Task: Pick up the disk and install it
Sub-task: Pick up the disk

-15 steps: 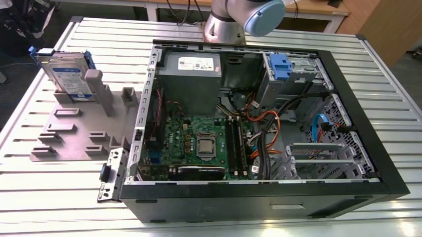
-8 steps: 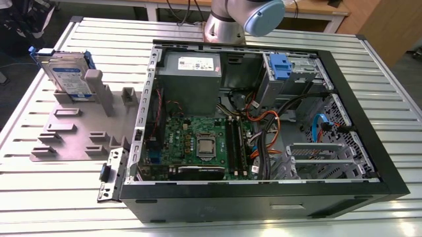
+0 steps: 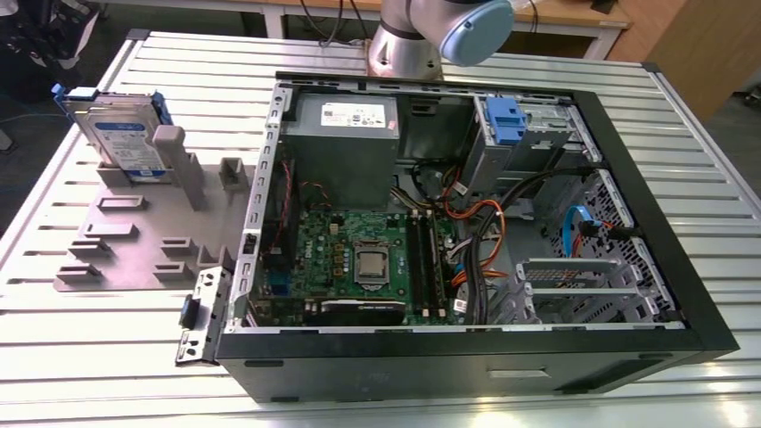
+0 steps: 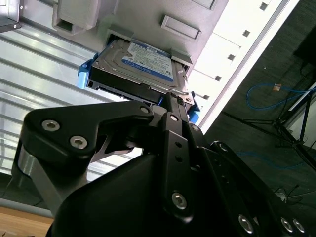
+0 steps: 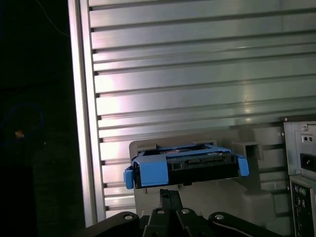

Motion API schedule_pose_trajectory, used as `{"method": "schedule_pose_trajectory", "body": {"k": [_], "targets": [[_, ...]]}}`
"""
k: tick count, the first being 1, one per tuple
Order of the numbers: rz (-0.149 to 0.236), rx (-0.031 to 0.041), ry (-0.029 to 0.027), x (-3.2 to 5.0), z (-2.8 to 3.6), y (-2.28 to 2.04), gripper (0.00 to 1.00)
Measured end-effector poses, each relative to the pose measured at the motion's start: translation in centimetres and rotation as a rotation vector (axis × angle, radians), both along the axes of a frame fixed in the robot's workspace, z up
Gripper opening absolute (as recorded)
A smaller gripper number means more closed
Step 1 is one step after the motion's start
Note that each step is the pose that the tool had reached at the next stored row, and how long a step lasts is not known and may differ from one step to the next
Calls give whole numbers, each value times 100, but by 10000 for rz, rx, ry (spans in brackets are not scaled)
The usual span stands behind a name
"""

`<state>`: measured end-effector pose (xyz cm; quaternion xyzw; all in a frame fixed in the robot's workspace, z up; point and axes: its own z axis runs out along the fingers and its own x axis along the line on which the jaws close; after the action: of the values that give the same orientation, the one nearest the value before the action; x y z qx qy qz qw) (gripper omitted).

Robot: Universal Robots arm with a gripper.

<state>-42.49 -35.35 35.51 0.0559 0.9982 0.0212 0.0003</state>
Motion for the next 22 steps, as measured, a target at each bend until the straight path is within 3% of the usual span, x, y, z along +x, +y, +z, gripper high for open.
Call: {"method": "schedule_pose_trajectory", "body": {"k": [22], "targets": [[-275, 0, 0, 0, 0, 0, 11]]}}
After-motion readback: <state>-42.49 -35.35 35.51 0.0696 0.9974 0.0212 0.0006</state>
